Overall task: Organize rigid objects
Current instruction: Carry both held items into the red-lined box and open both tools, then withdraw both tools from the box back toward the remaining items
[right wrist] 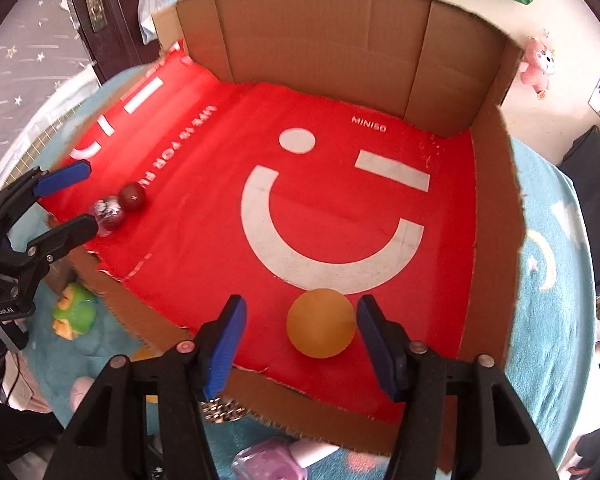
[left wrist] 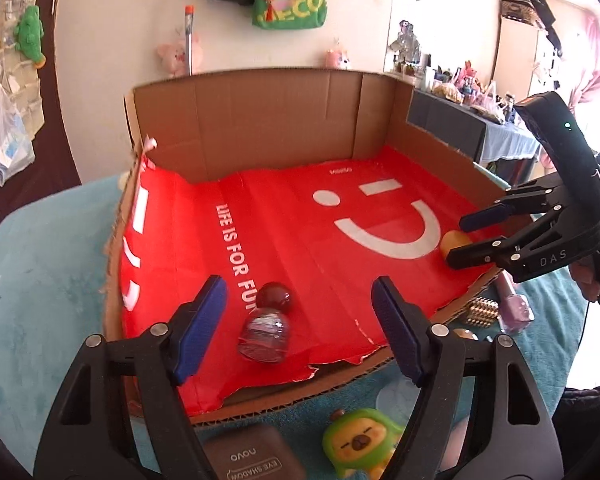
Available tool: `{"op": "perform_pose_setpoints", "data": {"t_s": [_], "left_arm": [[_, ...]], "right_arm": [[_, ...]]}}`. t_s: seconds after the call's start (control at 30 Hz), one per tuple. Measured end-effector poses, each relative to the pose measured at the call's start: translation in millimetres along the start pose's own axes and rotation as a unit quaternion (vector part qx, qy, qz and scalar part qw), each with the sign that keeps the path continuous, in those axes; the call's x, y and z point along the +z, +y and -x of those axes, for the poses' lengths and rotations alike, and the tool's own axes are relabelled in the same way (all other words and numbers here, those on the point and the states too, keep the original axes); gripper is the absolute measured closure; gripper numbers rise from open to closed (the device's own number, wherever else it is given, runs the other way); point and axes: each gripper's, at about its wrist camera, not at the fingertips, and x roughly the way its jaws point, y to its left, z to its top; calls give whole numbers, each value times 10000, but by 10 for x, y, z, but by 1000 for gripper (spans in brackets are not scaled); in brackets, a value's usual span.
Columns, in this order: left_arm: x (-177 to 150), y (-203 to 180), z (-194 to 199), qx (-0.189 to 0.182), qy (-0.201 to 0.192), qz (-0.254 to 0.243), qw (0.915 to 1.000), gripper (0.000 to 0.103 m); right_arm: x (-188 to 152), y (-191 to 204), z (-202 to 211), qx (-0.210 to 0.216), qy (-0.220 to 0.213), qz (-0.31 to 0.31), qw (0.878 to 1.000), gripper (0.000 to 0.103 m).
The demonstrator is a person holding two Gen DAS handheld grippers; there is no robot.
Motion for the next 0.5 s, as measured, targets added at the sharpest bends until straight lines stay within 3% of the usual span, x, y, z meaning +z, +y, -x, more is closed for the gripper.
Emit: {"op": "perform_pose_setpoints", "data": {"t_s": [0.13,0.23,0.37,0.5], "left_arm": [[42,-48,267,15,-284,107,9995,28],[21,-111,495,84,-603,125,9981,19],[-123,-233,817,232,-1106,144,9935,12],[-297,-392,1086,485,-1493,70,9876,11]], "right_arm": [[-77,52,302,14,-405,-29,9992,32],[-162,103,570,64,-783,-74,9969,24],[-355,216,927,118,-1352,-163,9906,10],[-623,398,1243,-10,-1931,-135,9811,4]]}}
